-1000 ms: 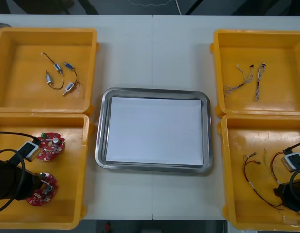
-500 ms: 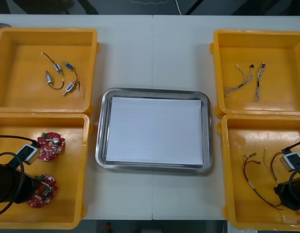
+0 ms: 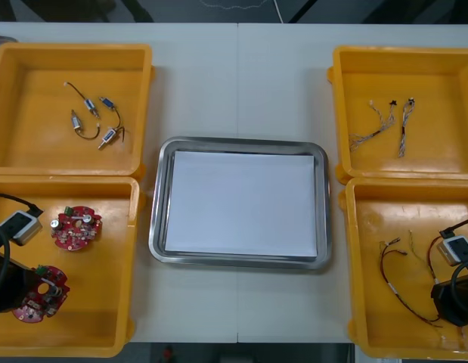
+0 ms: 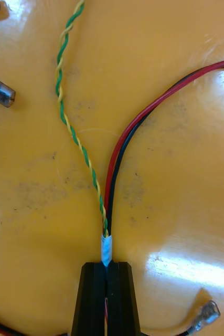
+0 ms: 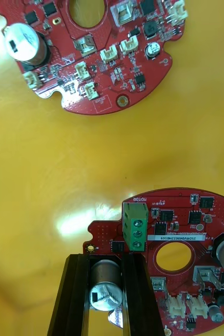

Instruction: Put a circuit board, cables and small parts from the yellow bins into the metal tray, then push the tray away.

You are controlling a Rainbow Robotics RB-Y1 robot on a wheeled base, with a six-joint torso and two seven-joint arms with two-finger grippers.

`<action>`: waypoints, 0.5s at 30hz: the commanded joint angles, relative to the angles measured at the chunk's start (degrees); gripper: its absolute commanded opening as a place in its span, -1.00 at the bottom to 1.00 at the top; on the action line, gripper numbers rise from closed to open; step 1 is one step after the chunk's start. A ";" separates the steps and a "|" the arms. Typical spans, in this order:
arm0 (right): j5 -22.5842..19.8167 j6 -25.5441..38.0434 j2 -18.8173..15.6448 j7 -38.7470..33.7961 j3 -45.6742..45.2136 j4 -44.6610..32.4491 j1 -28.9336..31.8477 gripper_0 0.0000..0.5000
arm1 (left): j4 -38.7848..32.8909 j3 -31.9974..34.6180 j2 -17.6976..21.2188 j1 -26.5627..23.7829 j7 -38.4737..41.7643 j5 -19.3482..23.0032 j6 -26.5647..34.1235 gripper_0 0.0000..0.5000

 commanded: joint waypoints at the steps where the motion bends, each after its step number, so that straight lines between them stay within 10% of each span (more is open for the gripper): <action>1: -1.14 6.29 -0.77 1.30 -6.71 -4.42 0.09 -1.00 | -4.40 2.15 2.31 -4.23 -1.86 1.11 5.52 -1.00; 15: -14.24 30.54 -0.77 1.30 -27.37 -20.51 -2.28 -1.00 | -8.09 -10.42 2.13 -24.79 11.50 2.16 16.06 -1.00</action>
